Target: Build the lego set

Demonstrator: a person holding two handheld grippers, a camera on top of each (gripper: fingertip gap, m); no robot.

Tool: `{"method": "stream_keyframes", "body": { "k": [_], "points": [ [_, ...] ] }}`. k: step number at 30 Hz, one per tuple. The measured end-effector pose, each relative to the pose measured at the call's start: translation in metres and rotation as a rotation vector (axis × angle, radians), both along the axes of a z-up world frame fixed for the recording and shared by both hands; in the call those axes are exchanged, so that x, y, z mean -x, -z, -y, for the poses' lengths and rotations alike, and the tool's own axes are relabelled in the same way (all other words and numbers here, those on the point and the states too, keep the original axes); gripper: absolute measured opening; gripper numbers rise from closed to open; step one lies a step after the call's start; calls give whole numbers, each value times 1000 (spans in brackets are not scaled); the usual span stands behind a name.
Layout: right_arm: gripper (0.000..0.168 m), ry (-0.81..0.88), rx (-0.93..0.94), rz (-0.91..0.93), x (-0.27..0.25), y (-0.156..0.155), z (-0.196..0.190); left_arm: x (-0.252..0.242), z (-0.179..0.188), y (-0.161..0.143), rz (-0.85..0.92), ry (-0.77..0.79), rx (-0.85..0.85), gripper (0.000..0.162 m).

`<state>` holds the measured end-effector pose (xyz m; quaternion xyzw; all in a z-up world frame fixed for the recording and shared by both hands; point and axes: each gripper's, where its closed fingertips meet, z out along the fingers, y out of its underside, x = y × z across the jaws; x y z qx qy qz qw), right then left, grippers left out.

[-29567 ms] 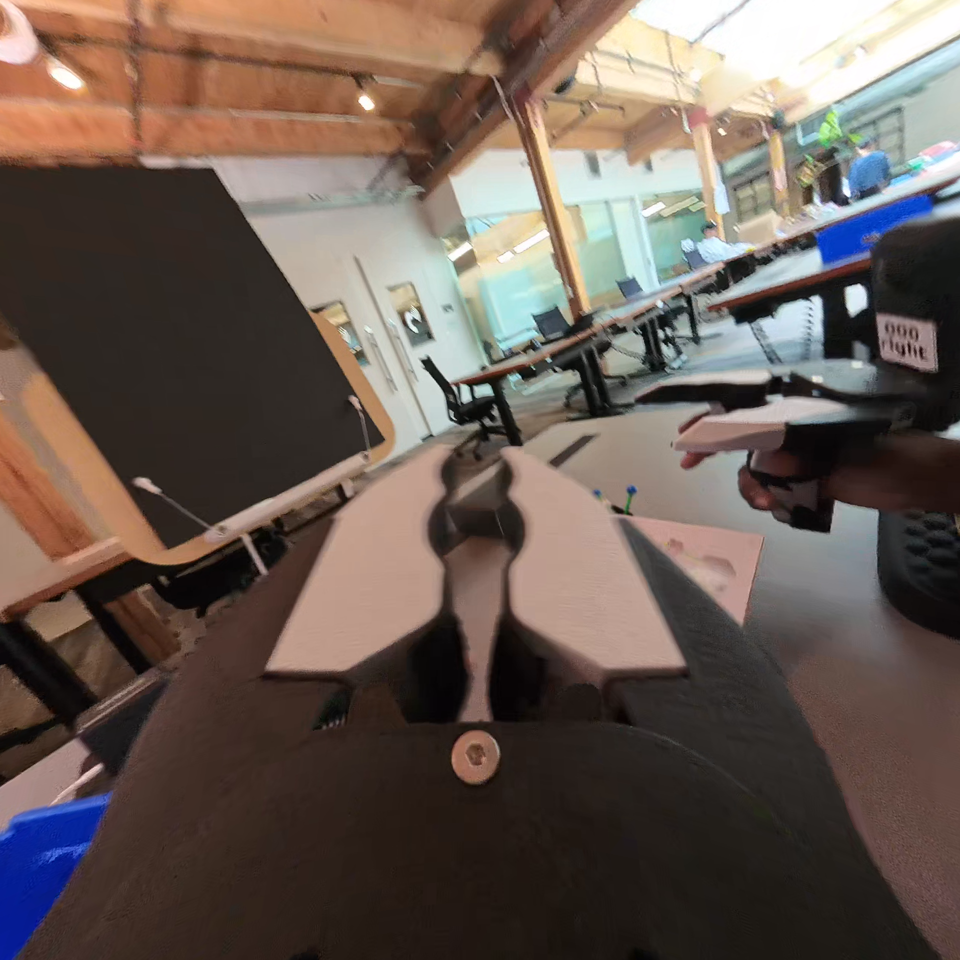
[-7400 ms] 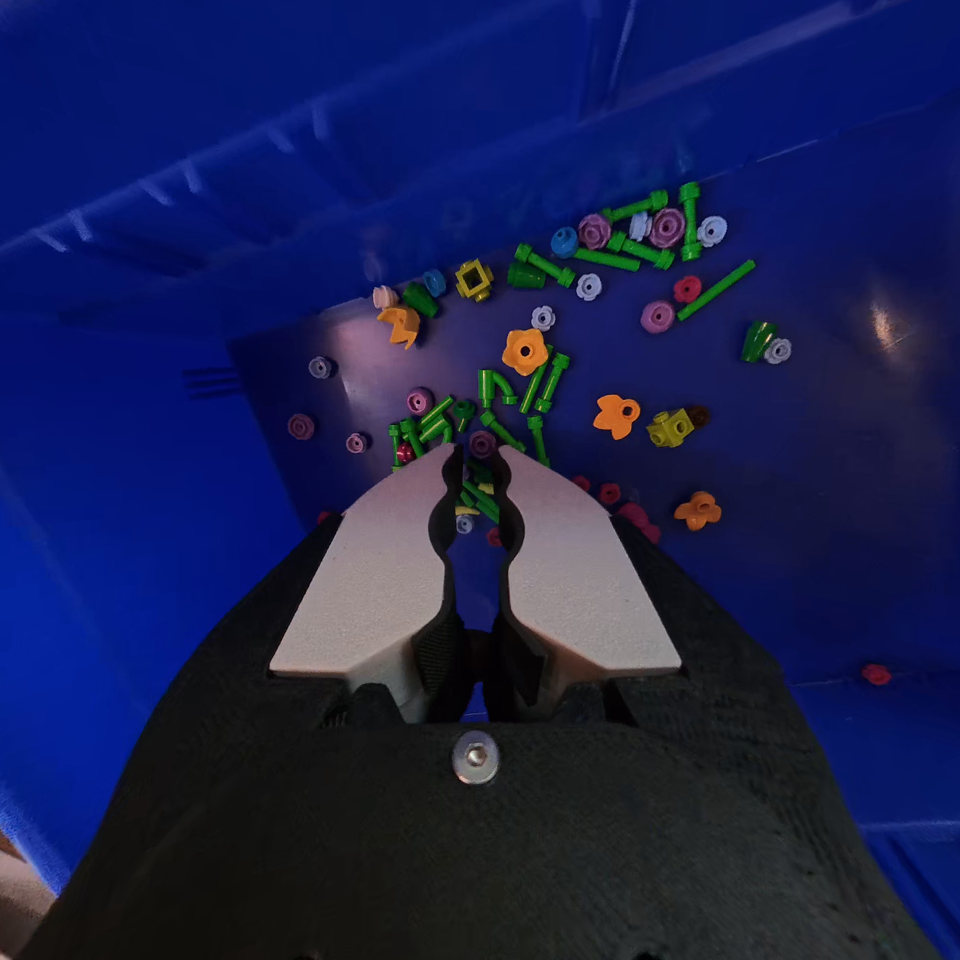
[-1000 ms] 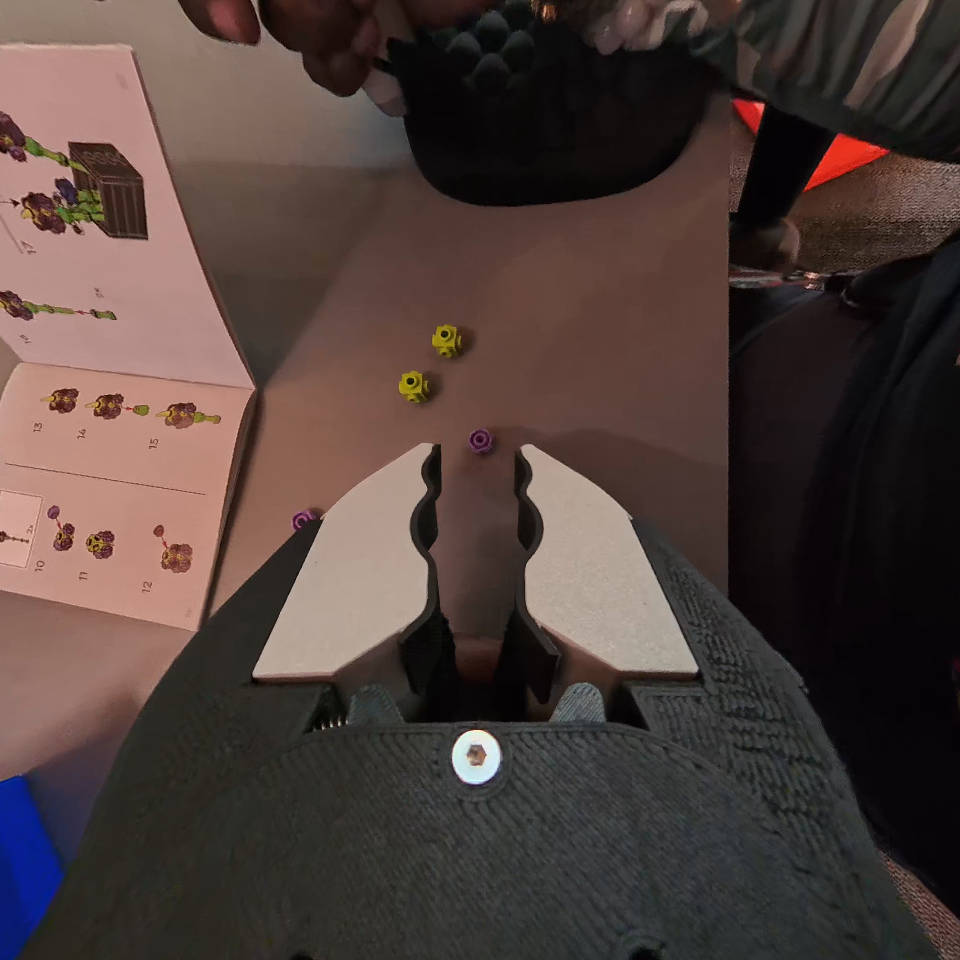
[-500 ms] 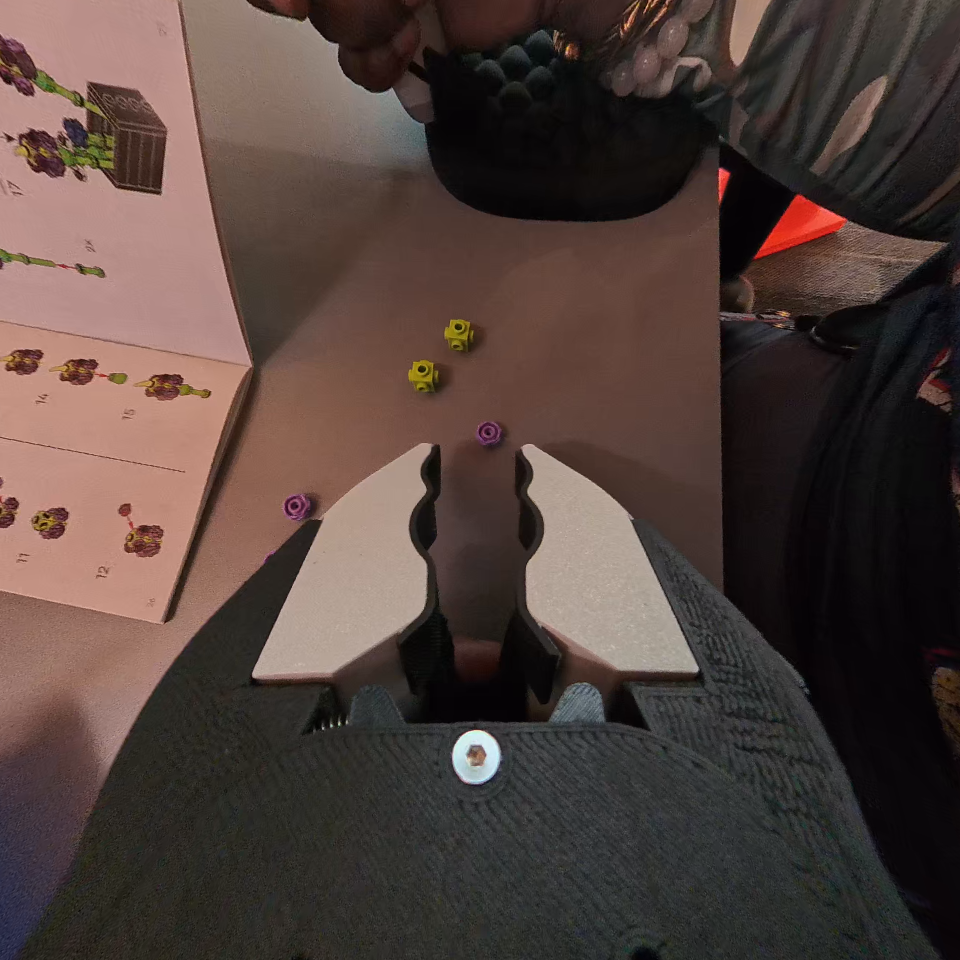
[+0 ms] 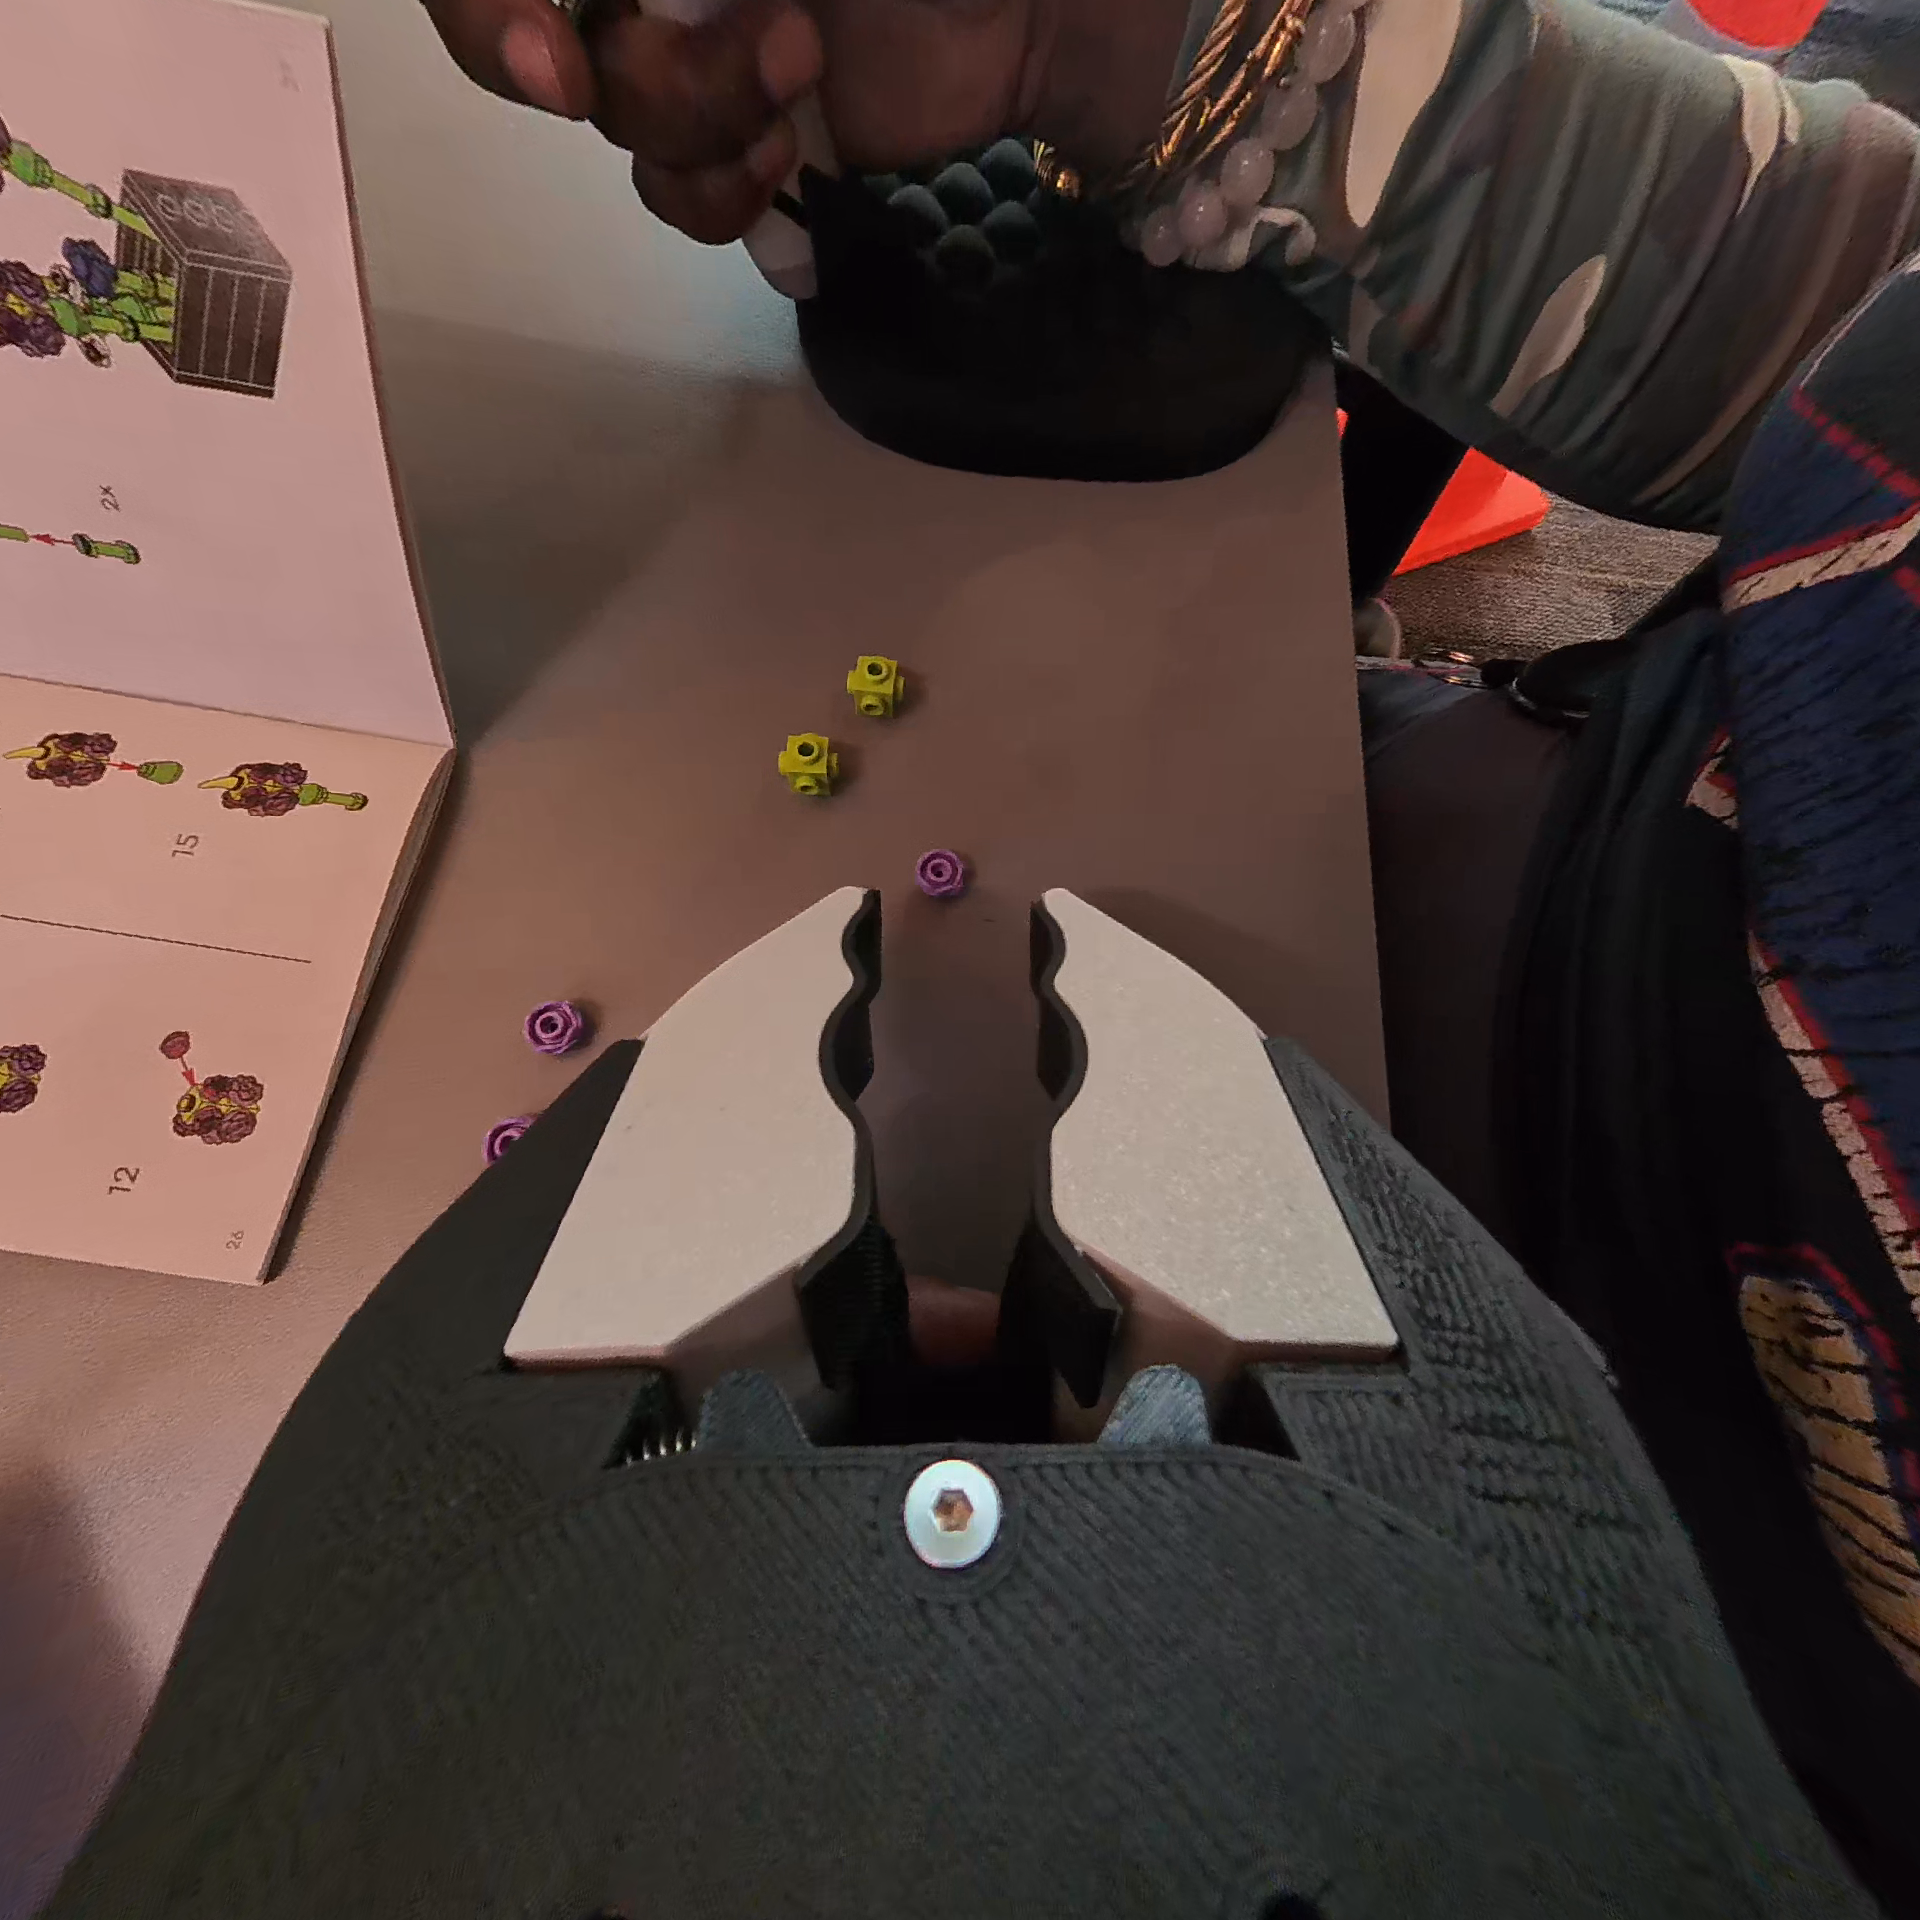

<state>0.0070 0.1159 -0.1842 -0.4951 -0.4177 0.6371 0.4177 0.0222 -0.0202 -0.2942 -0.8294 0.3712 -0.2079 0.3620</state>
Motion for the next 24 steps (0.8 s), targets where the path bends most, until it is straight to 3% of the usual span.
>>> {"method": "stream_keyframes", "body": {
  "k": [15,19,24],
  "points": [
    [29,8,16,20,2,3,-2,0,1,-5,8,0,-46,28],
    [29,22,23,7,0,1,-5,8,3,-34,57,-18,-198,28],
    [28,45,40,-9,-2,-1,-9,64,7,-81,-33,-162,-292,28]
  ]
}}
